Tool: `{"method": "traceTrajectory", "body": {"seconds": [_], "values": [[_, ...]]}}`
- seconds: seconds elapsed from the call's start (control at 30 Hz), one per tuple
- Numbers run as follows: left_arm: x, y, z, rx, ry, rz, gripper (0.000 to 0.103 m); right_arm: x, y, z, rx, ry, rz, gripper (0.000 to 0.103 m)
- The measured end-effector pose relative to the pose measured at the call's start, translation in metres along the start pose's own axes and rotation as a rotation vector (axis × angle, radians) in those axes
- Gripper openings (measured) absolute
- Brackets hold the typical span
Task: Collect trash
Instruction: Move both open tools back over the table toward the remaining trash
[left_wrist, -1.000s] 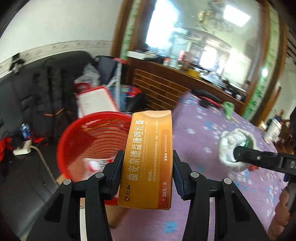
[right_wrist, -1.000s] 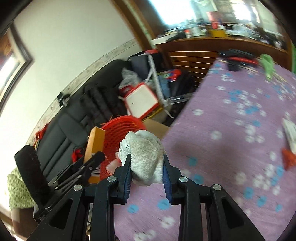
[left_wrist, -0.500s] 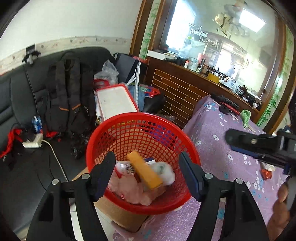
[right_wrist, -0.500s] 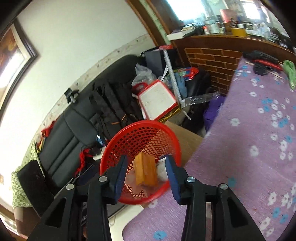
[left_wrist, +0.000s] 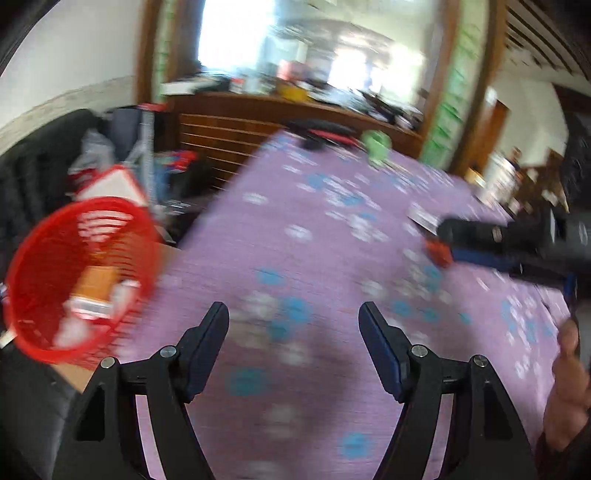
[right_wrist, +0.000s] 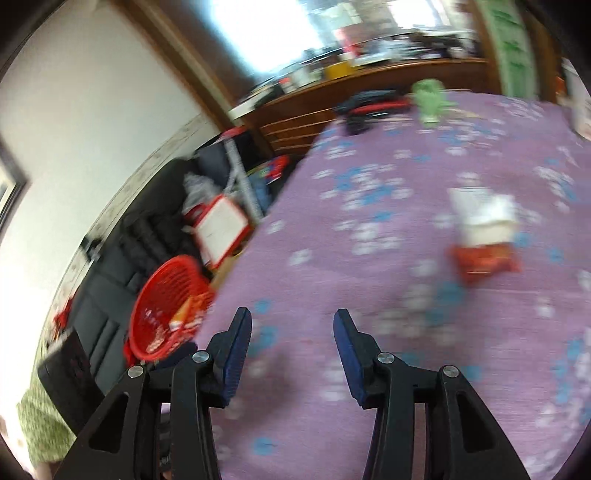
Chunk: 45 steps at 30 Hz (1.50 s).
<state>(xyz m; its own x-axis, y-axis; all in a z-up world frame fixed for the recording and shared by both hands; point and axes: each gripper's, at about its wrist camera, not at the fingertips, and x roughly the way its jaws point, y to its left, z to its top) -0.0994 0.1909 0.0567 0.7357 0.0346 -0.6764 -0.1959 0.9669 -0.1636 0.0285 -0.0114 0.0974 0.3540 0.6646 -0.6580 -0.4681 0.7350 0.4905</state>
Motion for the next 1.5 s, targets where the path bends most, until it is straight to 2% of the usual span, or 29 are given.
{"method": "traceTrajectory", "body": {"seconds": [0.1, 0.17, 0.23, 0.37, 0.4, 0.43, 0.5, 0.7, 0.83, 0.9, 1.03, 1.07, 1.1, 1.27, 1.37, 1.43, 1.5], "values": [[0.011, -0.034, -0.004, 0.069, 0.023, -0.037, 0.072, -0.026, -0.05, 0.016, 0.104, -0.045, -0.062, 0.052], [0.015, -0.052, -0.006, 0.107, 0.032, -0.056, 0.072, -0.039, -0.089, 0.03, 0.201, -0.064, -0.071, 0.058], [0.019, -0.061, -0.004, 0.118, 0.045, -0.077, 0.072, -0.039, -0.124, 0.044, 0.289, -0.055, -0.063, 0.058], [0.024, -0.069, 0.0, 0.128, 0.059, -0.099, 0.072, -0.018, -0.178, 0.061, 0.418, -0.016, -0.029, 0.058], [0.024, -0.071, 0.0, 0.131, 0.06, -0.1, 0.072, -0.007, -0.188, 0.064, 0.443, 0.017, -0.009, 0.058], [0.025, -0.071, 0.0, 0.135, 0.062, -0.1, 0.072, 0.006, -0.194, 0.068, 0.457, 0.054, 0.02, 0.058], [0.028, -0.07, 0.001, 0.138, 0.067, -0.098, 0.072, 0.02, -0.202, 0.072, 0.473, 0.074, 0.025, 0.058], [0.033, -0.068, 0.002, 0.137, 0.077, -0.098, 0.072, 0.055, -0.205, 0.09, 0.474, 0.104, 0.068, 0.058], [0.037, -0.069, 0.002, 0.144, 0.084, -0.097, 0.072, 0.075, -0.197, 0.095, 0.465, 0.117, 0.06, 0.058], [0.04, -0.07, 0.003, 0.147, 0.089, -0.096, 0.072, 0.081, -0.191, 0.099, 0.436, 0.12, 0.015, 0.046], [0.042, -0.069, 0.003, 0.146, 0.095, -0.092, 0.072, 0.087, -0.176, 0.104, 0.346, 0.157, -0.092, 0.031], [0.043, -0.069, 0.003, 0.146, 0.096, -0.09, 0.072, 0.09, -0.173, 0.103, 0.33, 0.164, -0.104, 0.02], [0.044, -0.07, 0.003, 0.146, 0.097, -0.088, 0.072, 0.093, -0.171, 0.102, 0.325, 0.173, -0.109, 0.019], [0.045, -0.07, 0.003, 0.149, 0.1, -0.08, 0.072, 0.086, -0.157, 0.097, 0.253, 0.158, -0.147, 0.02], [0.044, -0.069, 0.003, 0.147, 0.099, -0.074, 0.072, 0.076, -0.15, 0.096, 0.227, 0.132, -0.141, 0.02], [0.045, -0.068, 0.004, 0.143, 0.1, -0.077, 0.072, 0.074, -0.145, 0.095, 0.208, 0.145, -0.146, 0.021], [0.046, -0.068, 0.005, 0.141, 0.098, -0.077, 0.072, 0.079, -0.142, 0.097, 0.198, 0.156, -0.162, 0.031]]}}
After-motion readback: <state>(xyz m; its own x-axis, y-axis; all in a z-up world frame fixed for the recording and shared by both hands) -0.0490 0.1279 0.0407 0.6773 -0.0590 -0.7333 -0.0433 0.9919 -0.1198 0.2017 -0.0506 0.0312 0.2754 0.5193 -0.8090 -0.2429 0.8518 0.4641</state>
